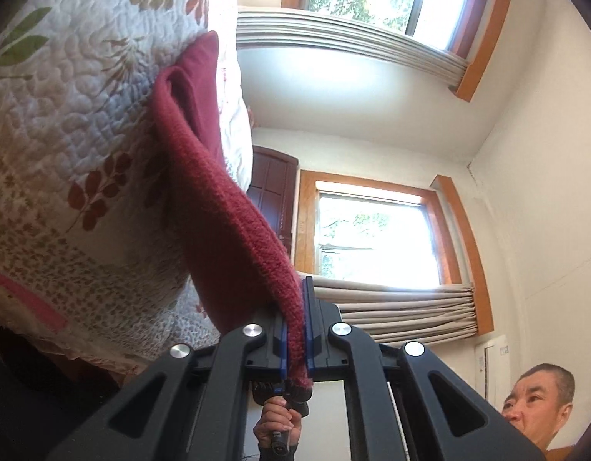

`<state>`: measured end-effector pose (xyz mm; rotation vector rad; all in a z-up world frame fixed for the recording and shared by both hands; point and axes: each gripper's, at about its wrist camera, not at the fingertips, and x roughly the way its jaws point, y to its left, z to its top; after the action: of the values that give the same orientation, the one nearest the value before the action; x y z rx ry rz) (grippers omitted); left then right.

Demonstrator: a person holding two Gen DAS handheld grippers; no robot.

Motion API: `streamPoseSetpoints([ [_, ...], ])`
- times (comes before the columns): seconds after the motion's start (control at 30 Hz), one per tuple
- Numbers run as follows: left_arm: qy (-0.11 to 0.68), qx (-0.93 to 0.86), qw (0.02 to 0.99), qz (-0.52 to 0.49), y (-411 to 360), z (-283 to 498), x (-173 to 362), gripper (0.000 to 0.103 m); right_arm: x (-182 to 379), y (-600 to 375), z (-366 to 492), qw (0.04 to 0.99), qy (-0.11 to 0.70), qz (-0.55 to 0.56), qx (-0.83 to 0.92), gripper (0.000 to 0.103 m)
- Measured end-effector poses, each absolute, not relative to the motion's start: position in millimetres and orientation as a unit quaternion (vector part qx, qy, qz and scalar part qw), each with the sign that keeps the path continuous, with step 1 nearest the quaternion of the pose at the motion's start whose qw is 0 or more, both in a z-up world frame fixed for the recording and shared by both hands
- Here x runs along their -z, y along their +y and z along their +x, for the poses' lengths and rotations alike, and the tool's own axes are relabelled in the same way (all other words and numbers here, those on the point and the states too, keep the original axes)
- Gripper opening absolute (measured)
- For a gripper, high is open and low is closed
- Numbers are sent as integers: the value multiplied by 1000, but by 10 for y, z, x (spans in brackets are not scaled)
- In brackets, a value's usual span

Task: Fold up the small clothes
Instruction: 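Fold the hem toward the collar with the left gripper while the right gripper holds the sweater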

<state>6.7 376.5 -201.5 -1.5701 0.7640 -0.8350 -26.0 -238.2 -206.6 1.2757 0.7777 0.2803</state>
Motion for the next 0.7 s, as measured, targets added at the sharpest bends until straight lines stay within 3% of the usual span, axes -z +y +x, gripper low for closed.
streamPoseSetpoints([
  [0.33,292,311,555,-714,3731,754,2059,6,1949,-2409,727,734,403,530,-136,11],
  [0.7,323,208,573,-724,3679,1665,2589,6,2491,-2290,2064,716,508,462,-124,11],
])
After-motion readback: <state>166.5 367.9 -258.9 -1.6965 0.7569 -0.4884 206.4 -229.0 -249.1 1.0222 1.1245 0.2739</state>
